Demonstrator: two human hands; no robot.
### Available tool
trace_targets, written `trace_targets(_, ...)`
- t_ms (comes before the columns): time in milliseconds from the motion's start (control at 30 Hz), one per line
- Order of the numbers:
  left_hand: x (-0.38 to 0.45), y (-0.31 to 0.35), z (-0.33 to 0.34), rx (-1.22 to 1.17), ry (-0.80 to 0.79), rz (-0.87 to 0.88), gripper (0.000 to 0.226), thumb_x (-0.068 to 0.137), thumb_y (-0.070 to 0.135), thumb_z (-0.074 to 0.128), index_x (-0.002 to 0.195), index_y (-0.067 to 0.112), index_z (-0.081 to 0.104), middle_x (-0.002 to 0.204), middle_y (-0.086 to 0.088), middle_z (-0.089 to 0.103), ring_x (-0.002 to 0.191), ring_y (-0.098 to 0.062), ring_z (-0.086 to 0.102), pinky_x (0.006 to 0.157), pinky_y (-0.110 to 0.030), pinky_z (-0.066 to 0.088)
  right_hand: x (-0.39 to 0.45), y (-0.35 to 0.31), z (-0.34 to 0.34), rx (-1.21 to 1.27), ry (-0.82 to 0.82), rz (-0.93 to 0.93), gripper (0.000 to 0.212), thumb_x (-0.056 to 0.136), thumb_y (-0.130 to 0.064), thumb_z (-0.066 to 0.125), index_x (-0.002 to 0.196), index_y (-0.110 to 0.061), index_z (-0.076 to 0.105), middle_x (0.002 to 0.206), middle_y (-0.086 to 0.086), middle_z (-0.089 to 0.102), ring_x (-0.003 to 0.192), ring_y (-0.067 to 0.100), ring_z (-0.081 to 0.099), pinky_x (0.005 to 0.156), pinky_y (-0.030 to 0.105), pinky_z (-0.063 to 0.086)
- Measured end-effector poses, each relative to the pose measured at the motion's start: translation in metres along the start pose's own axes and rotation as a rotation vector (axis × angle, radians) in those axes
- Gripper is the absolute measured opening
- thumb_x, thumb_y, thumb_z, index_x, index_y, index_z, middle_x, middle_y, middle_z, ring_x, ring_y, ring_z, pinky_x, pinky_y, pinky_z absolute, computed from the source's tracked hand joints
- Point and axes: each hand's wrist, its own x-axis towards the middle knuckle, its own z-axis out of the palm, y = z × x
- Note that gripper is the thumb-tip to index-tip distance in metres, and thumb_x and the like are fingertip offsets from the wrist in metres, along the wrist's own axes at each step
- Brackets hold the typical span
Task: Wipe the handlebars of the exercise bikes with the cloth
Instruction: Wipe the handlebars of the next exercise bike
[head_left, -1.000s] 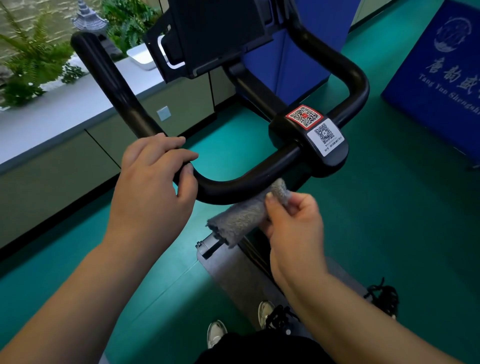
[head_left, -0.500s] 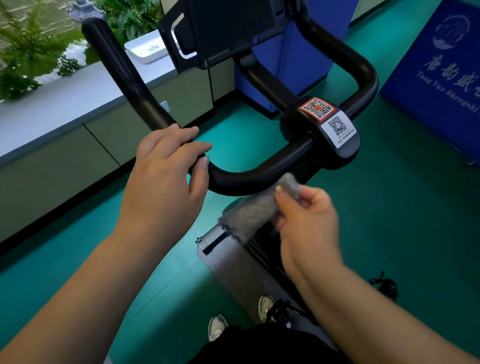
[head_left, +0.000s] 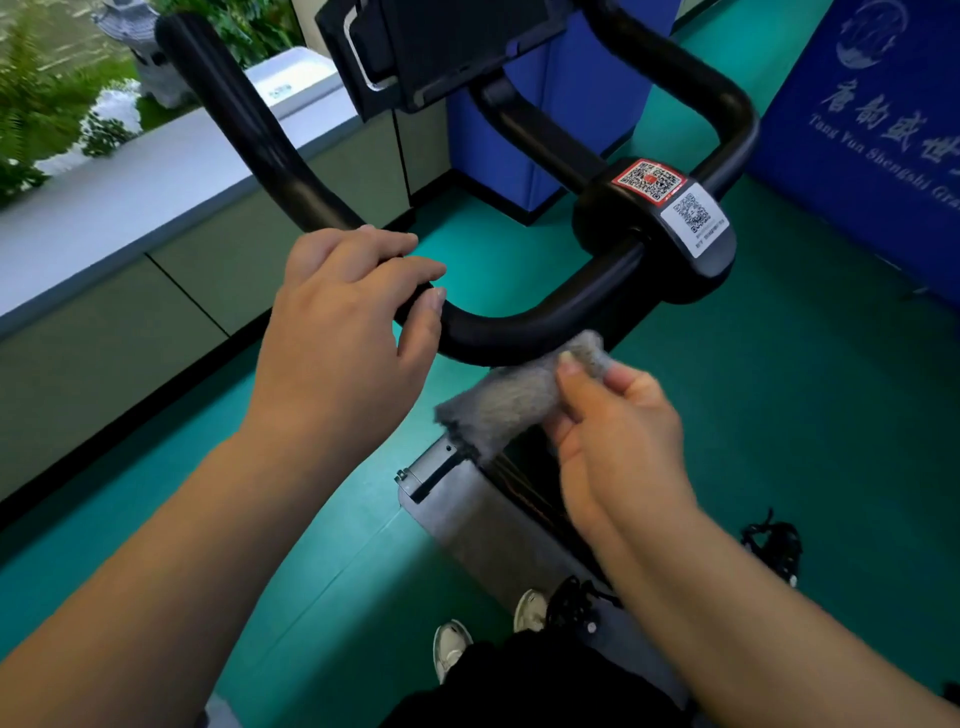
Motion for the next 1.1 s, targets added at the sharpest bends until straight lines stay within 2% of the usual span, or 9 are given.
trace_targets(100,0.001,0.000,-0.001,-0.007,0.008,-0.011,0.037,0.093,0.037,0.043,0.111,0.021,0.070,0.119,0.005,0.062,0.115,-0.021,0.042,0.101,-0.013,0.019,0.002,-0.002,0.002,-0.012,0.001,-0.005,0.012,0.089,0.003,0.059,0.092,-0.007,0.052,0.088,0.009,0.068,0.072,0.014,0.069,0.063,0.025,0.057)
trace_targets(300,0.003,-0.003,-0.004,0.002,-0.008,0.017,0.036,0.092,0.038,0.044,0.111,0.022,0.070,0.119,0.007,0.063,0.114,-0.019,0.044,0.098,-0.005,0.011,-0.018,0.028,0.011,-0.152,-0.144,0.137,0.012,0.087,0.004,0.060,0.089,-0.006,0.054,0.087,0.013,0.067,0.069,0.015,0.070,0.060,0.023,0.056)
trace_targets(467,0.013,-0.022,-0.015,-0.074,-0.038,0.038,0.027,0.093,0.033,0.050,0.109,0.023,0.069,0.120,0.011,0.062,0.116,-0.015,0.045,0.098,-0.009,0.017,0.001,0.010,0.006,-0.104,-0.014,-0.026,0.017,0.089,0.007,0.055,0.087,-0.009,0.052,0.084,0.009,0.065,0.071,0.015,0.066,0.061,0.023,0.056)
trace_targets(667,0.038,-0.055,-0.020,-0.105,-0.084,0.161,0.024,0.094,0.030,0.051,0.106,0.021,0.070,0.115,0.009,0.064,0.113,-0.019,0.050,0.099,-0.019,0.024,-0.018,0.056,0.037,-0.063,-0.057,0.054,0.015,0.090,0.007,0.055,0.087,-0.007,0.049,0.089,0.018,0.064,0.081,0.025,0.065,0.082,0.037,0.055)
trace_targets(767,0.042,-0.072,-0.020,-0.122,-0.130,0.297,0.028,0.092,0.030,0.050,0.108,0.020,0.070,0.114,0.008,0.065,0.109,-0.020,0.052,0.101,-0.016,0.023,-0.015,0.058,0.038,-0.030,0.061,-0.096,0.021,0.088,0.010,0.054,0.081,-0.009,0.050,0.073,0.006,0.063,0.072,0.017,0.065,0.069,0.030,0.058)
trace_targets(833,0.045,-0.080,-0.020,-0.156,-0.138,0.356,0.028,0.091,0.029,0.051,0.109,0.019,0.070,0.114,0.007,0.065,0.108,-0.021,0.052,0.101,-0.011,0.020,-0.013,0.057,0.034,-0.009,0.144,-0.191,0.022,0.088,0.009,0.054,0.081,-0.011,0.050,0.067,-0.001,0.062,0.071,0.014,0.064,0.070,0.030,0.058)
trace_targets(900,0.048,-0.084,-0.019,-0.191,-0.134,0.393,0.027,0.091,0.028,0.052,0.108,0.018,0.070,0.112,0.007,0.066,0.106,-0.021,0.052,0.100,-0.010,0.020,-0.014,0.065,0.041,0.003,0.175,-0.231,0.022,0.088,0.008,0.056,0.083,-0.012,0.050,0.072,0.001,0.063,0.073,0.015,0.065,0.070,0.031,0.057)
trace_targets(1033,0.054,-0.085,-0.016,-0.239,-0.138,0.479,0.024,0.090,0.024,0.054,0.105,0.015,0.070,0.108,0.003,0.068,0.101,-0.021,0.052,0.098,-0.014,0.024,-0.014,0.091,0.072,0.009,0.127,-0.224,0.023,0.085,0.009,0.060,0.094,-0.012,0.055,0.091,0.015,0.068,0.090,0.029,0.067,0.080,0.041,0.057)
trace_targets(1100,0.056,-0.088,-0.015,-0.254,-0.142,0.491,0.024,0.090,0.023,0.054,0.105,0.014,0.070,0.108,0.003,0.069,0.101,-0.019,0.050,0.097,-0.011,0.022,-0.013,0.092,0.077,0.019,0.133,-0.222,0.024,0.084,0.008,0.061,0.096,-0.012,0.056,0.093,0.015,0.069,0.092,0.029,0.068,0.081,0.042,0.056)
